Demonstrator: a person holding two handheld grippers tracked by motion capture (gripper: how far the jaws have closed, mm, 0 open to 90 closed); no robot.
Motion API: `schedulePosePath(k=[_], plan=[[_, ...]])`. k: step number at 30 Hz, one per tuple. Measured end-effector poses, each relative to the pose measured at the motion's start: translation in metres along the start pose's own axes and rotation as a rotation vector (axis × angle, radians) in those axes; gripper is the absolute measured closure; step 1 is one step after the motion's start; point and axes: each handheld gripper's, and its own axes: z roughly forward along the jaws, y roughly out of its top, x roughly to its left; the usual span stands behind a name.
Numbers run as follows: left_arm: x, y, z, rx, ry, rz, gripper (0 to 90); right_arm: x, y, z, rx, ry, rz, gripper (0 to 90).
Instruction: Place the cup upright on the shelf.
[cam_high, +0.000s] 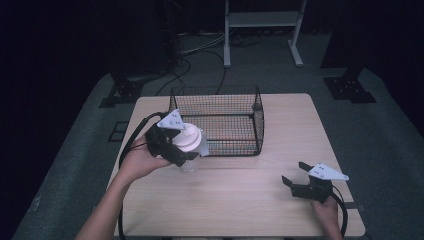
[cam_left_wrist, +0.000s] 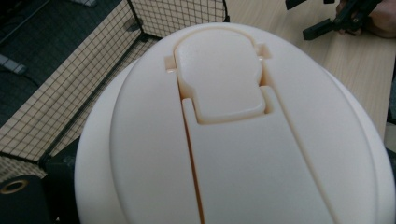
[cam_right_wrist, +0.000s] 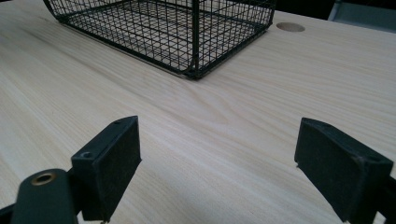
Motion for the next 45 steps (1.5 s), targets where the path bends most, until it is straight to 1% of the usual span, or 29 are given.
schedulePosePath(k=[1,2,7,8,9,11,12,13,14,15,18,19,20,22,23,24,26,27,29,31,32,34,36,37,39,41,42,43,45], plan=[[0.0,0.004,0.001,0.0,-0.003,0.005,4.9,0.0,0.0,0.0,0.001,0.001,0.0,13.5],[0.0,0.004,0.001,0.0,-0.003,0.005,4.9,0.0,0.0,0.0,0.001,0.001,0.0,13.5],[0.004,0.022,0.008,-0.006,-0.028,0.021,4.9,0.0,0.0,0.0,-0.003,0.001,0.004,13.5],[0.005,0.028,0.011,-0.011,-0.035,0.024,4.9,0.0,0.0,0.0,-0.005,0.001,0.006,13.5],[0.005,0.028,0.011,-0.011,-0.035,0.024,4.9,0.0,0.0,0.0,-0.005,0.001,0.006,13.5],[0.008,0.038,0.016,-0.007,-0.042,0.03,4.9,-0.001,0.0,0.0,-0.007,0.002,0.009,13.5],[0.008,0.038,0.016,-0.007,-0.042,0.03,4.9,-0.001,0.0,0.0,-0.007,0.002,0.009,13.5],[0.01,0.042,0.017,-0.005,-0.047,0.035,4.9,-0.001,0.0,0.0,-0.007,0.003,0.01,13.5],[0.012,0.049,0.018,-0.004,-0.049,0.043,4.9,-0.001,0.0,0.0,-0.008,0.002,0.011,13.5],[0.012,0.049,0.018,-0.004,-0.049,0.043,4.9,-0.001,0.0,0.0,-0.008,0.002,0.011,13.5],[0.018,0.059,0.02,-0.01,-0.054,0.044,4.9,-0.001,0.0,-0.001,-0.01,0.003,0.018,13.5],[0.022,0.065,0.022,-0.011,-0.059,0.041,4.9,-0.001,0.0,-0.001,-0.01,0.003,0.019,13.5],[0.022,0.065,0.022,-0.011,-0.059,0.041,4.9,-0.001,0.0,-0.001,-0.01,0.003,0.019,13.5],[0.025,0.072,0.024,0.001,-0.062,0.044,4.9,-0.002,0.0,-0.001,-0.012,0.005,0.019,13.5],[0.029,0.078,0.027,0.005,-0.062,0.043,4.9,-0.002,0.0,-0.001,-0.014,0.006,0.018,13.5],[0.029,0.078,0.027,0.005,-0.062,0.043,4.9,-0.002,0.0,-0.001,-0.016,0.006,0.019,13.5],[0.034,0.087,0.032,0.013,-0.057,0.044,4.9,-0.002,0.0,-0.001,-0.018,0.007,0.023,13.5],[0.034,0.087,0.032,0.013,-0.057,0.044,4.9,-0.002,0.0,-0.001,-0.018,0.008,0.023,13.4],[0.04,0.095,0.038,0.015,-0.061,0.036,4.9,-0.002,0.0,-0.001,-0.02,0.01,0.024,13.5],[0.044,0.1,0.043,0.026,-0.055,0.039,4.9,-0.003,0.0,-0.001,-0.021,0.01,0.025,13.5],[0.044,0.1,0.043,0.026,-0.055,0.039,4.9,-0.003,0.0,-0.001,-0.021,0.01,0.025,13.5],[0.048,0.106,0.047,0.026,-0.054,0.031,4.9,-0.003,0.0,-0.002,-0.022,0.01,0.026,13.5],[0.052,0.111,0.05,0.028,-0.047,0.032,4.9,-0.003,0.0,-0.002,-0.024,0.011,0.027,13.5],[0.056,0.116,0.054,0.044,-0.041,0.032,4.9,-0.003,0.0,-0.002,-0.026,0.013,0.032,13.5],[0.059,0.118,0.056,0.048,-0.035,0.03,4.9,-0.003,0.0,-0.002,-0.026,0.014,0.035,13.5],[0.064,0.121,0.059,0.05,-0.029,0.016,4.9,-0.003,0.0,-0.002,-0.027,0.015,0.036,13.5],[0.069,0.122,0.063,0.039,-0.029,0.005,4.9,-0.003,0.0,-0.002,-0.028,0.016,0.04,13.5],[0.069,0.122,0.063,0.039,-0.029,0.005,4.9,-0.004,0.0,-0.003,-0.029,0.016,0.041,13.5],[0.073,0.123,0.066,0.047,-0.018,0.001,4.9,-0.004,0.0,-0.003,-0.032,0.017,0.039,13.5]])
